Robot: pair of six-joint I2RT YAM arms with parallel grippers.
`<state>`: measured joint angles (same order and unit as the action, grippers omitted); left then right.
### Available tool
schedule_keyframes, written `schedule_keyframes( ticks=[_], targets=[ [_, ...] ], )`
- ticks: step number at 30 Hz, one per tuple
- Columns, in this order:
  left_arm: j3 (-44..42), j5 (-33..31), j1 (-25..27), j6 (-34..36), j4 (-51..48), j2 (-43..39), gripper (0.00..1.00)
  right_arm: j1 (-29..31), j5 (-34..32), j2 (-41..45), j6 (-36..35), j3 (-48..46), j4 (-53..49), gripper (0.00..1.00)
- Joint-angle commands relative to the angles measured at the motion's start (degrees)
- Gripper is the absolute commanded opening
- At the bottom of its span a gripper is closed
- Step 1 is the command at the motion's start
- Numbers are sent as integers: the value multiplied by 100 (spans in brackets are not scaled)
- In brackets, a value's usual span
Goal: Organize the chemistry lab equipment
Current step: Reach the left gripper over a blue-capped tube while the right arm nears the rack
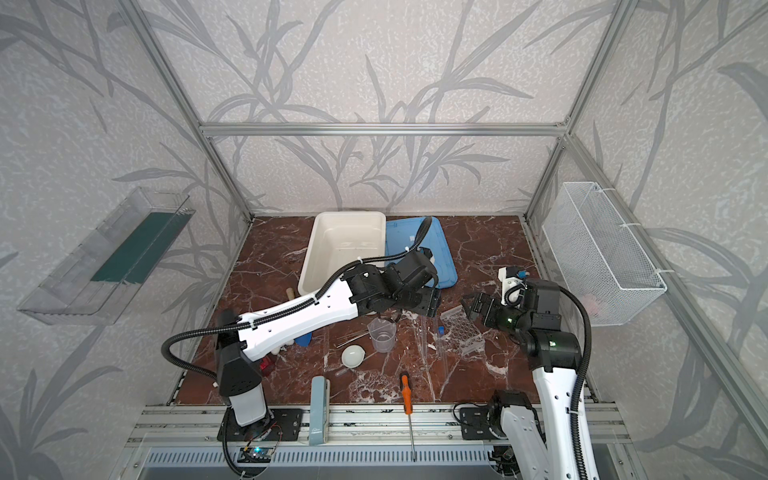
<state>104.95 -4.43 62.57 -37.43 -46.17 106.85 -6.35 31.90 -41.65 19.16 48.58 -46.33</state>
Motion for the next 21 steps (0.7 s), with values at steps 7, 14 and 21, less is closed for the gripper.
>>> schedule_keyframes(
  ticks=[7,14,21],
  targets=[
    [242,-528,77,-555,-725,817,62,-33,6,12,31,-80,19,95],
    [169,-334,38,-776,-687,1228,55,-33,-25,65,174,-260,99,95],
    [28,-63,-12,-857,-634,1570,51,-33,-165,113,289,-326,147,95]
  ],
)
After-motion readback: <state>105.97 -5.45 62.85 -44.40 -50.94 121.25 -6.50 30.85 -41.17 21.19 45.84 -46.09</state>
